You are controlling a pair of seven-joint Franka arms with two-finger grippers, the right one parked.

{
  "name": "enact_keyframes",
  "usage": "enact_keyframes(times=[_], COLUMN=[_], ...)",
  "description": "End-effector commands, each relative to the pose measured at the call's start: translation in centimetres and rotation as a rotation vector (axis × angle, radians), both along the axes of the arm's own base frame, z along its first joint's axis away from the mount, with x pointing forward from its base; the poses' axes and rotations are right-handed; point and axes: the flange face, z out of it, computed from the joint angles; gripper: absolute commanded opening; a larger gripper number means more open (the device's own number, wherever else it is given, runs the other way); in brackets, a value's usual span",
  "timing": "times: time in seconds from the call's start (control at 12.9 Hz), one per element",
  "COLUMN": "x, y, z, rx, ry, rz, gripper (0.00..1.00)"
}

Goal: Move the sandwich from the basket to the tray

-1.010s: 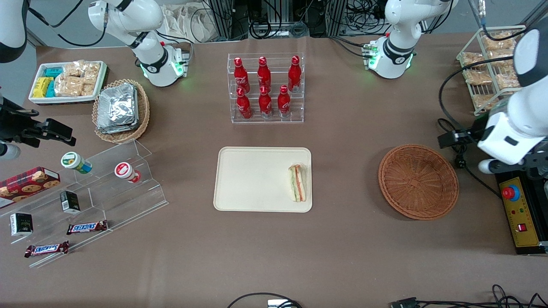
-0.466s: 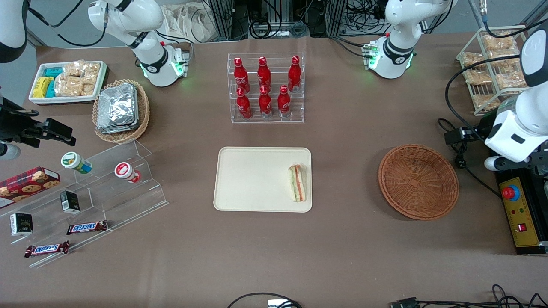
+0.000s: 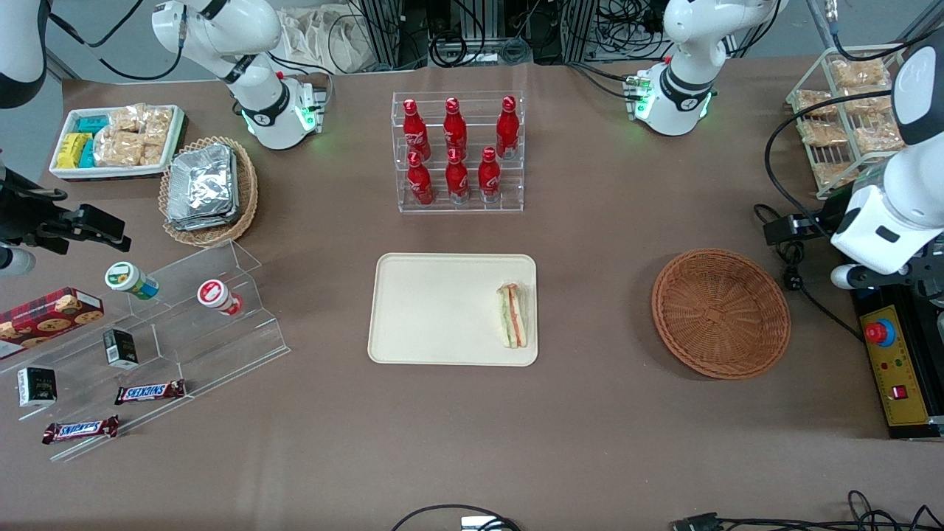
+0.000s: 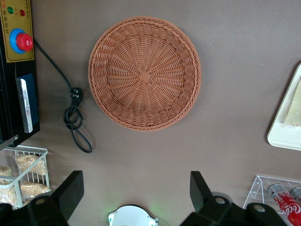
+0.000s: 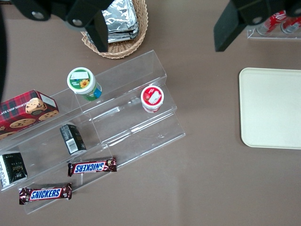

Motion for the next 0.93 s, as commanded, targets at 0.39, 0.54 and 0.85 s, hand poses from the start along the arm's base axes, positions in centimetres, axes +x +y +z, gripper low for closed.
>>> enact_keyframes(times=[0.39, 0.54, 0.85], x=[-1.5, -1.8, -4.5], y=[0.4, 0.4, 1.8], z=[0.9, 1.2, 0.4], rx=[0.024, 0.035, 0.039], ry=[-0.001, 0.001, -0.048], rz=[-0.001, -0.009, -0.045], gripper=[1.00, 1.00, 1.00])
